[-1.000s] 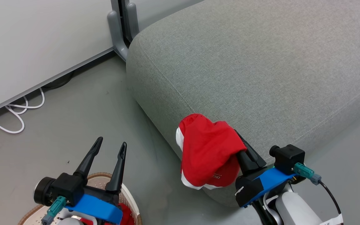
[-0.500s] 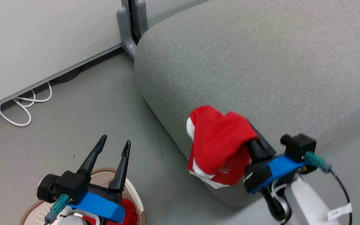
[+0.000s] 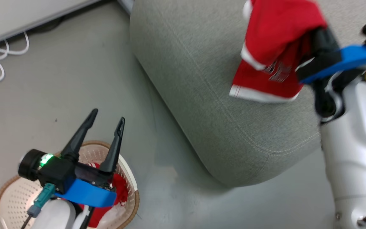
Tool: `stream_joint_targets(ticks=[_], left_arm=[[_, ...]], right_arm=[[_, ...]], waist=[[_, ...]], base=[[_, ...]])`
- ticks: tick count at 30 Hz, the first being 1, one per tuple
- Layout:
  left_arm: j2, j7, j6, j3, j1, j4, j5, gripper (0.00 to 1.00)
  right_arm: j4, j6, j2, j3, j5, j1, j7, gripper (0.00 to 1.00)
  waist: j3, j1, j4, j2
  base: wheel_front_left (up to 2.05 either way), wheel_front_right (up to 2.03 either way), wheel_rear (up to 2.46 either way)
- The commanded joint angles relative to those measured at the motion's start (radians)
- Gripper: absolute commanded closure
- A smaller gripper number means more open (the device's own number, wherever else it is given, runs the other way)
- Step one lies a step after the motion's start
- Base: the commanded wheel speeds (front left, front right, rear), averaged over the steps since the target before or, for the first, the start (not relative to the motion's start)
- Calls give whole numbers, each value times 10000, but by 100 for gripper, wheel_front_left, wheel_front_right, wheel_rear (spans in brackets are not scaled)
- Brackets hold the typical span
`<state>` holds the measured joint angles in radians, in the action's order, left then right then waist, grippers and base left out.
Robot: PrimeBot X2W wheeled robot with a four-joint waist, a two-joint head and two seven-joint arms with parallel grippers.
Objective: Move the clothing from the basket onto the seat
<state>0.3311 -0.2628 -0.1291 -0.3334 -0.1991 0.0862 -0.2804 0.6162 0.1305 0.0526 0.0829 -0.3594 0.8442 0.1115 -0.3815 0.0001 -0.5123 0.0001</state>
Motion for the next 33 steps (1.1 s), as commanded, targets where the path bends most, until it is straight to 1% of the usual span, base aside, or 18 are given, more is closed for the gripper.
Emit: stream_joint_targets(ticks=[1,3,5,10,13,16,19,22,27,28,29,30,31,33], left_arm=[[137,-29,-25,82,-261,-171,43,0],[341,-29,-25,79,-411,-448,123,0],[495,-12,-25,52,-593,-738,190,0],[850,190,-25,38,-1110,-1325,326,0],[1046,405,-23,62,-1336,-1741,385,0],[1200,635,-5,90,-1529,-2167,451,0],[1315,807,46,136,-1614,-2479,496,0],[1415,924,77,163,-1618,-2681,500,0],[1440,979,127,142,-1521,-2743,354,0],[1425,973,126,113,-1534,-2725,348,0],[1410,969,124,87,-1560,-2708,356,0],[1410,969,124,87,-1560,-2708,356,0],[1397,957,122,64,-1586,-2676,349,0],[1379,932,119,23,-1634,-2608,327,0]], right_arm=[[126,5,83,275,-44,476,-44,100],[477,5,423,966,230,1193,-58,100],[864,5,834,1576,791,1772,-59,100],[1590,5,1448,2935,1920,3011,144,100],[1893,5,1478,3414,2264,3442,329,100],[2195,5,1654,3898,2375,3730,579,100],[2671,5,1682,4302,2485,3807,789,100],[3158,5,1626,4608,2595,3786,997,100],[3914,3,1576,4676,2968,3682,1189,100],[4012,5,1587,4700,2994,3683,1229,91],[4114,3,1629,4733,3002,3710,1274,58],[4114,3,1629,4733,3002,3710,1274,58],[4214,5,1566,4734,2982,3719,1280,0],[4420,5,1565,4665,2973,3738,1291,0]], waist=[[-792,-1,205,-1],[-1277,-1,326,-1],[-1782,-1,494,-1],[-2814,-1,750,-1],[-3358,-1,837,-1],[-3856,-1,929,-1],[-4206,-1,989,-1],[-4424,-1,1051,-1],[-4496,-1,1129,-1],[-4469,-1,1147,-1],[-4443,-1,1165,-1],[-4443,-1,1165,-1],[-4408,-1,1171,-1],[-4323,-1,1170,-1]], base=[[0,0,0],[0,0,0],[0,0,0],[0,0,0],[0,0,0],[0,0,0],[0,0,0],[0,0,0],[0,0,0],[0,0,0],[0,0,0],[0,0,0],[0,0,0],[0,0,0]])
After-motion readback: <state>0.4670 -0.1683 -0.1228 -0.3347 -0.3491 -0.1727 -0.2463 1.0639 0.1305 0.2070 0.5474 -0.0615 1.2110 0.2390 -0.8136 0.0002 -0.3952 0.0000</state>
